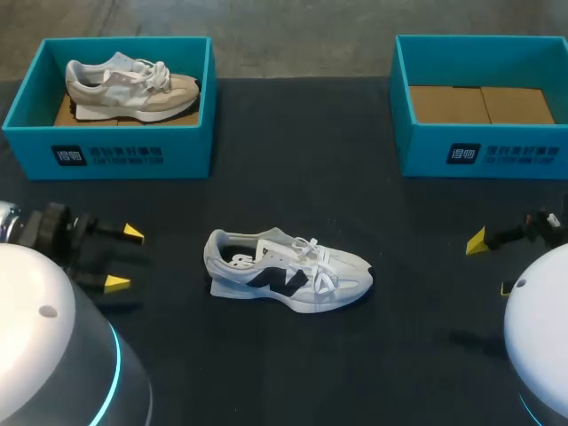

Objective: Take the shoe out of the shoebox, open the shoe tongue, remove and reinsert the insole, then place the shoe into the shoebox

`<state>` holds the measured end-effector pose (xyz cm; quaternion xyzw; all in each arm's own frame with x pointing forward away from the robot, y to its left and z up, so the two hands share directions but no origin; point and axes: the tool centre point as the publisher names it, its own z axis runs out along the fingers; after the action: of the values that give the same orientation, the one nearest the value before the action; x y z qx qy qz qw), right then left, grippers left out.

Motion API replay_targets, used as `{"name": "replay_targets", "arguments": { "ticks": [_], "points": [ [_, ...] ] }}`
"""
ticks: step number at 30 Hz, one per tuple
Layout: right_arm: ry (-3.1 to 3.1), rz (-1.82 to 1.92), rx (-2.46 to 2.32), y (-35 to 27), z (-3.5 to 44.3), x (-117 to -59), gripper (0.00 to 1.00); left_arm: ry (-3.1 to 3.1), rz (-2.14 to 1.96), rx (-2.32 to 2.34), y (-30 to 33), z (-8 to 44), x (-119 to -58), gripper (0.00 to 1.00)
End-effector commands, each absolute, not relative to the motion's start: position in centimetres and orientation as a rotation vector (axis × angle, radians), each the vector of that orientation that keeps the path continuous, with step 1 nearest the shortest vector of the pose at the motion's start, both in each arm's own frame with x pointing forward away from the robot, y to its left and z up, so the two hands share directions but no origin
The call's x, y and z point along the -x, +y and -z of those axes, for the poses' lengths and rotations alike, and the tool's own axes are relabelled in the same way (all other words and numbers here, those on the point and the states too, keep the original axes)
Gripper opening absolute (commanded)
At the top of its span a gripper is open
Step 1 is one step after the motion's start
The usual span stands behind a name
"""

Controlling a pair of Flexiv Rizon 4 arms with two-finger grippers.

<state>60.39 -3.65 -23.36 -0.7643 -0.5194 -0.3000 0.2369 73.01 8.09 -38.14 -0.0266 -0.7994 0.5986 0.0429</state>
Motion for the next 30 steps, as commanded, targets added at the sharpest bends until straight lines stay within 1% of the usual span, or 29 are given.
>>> {"name": "replay_targets", "arguments": {
  "ticks": [1,11,20,30],
  "points": [
    [-1.421,0.835,2.109,-3.8,22.8,-59.2,1.00,-2.450,-1.838,0.060,7.7,38.1,-72.9,1.00],
    [-1.421,0.835,2.109,-3.8,22.8,-59.2,1.00,-2.429,-1.872,0.019,7.2,38.8,-73.3,1.00],
    [-1.421,0.835,2.109,-3.8,22.8,-59.2,1.00,-2.388,-1.861,0.052,4.5,39.6,-74.8,1.00],
    [-1.421,0.835,2.109,-3.8,22.8,-59.2,1.00,-2.366,-1.862,0.037,3.1,40.4,-76.6,1.00]
  ]
}}
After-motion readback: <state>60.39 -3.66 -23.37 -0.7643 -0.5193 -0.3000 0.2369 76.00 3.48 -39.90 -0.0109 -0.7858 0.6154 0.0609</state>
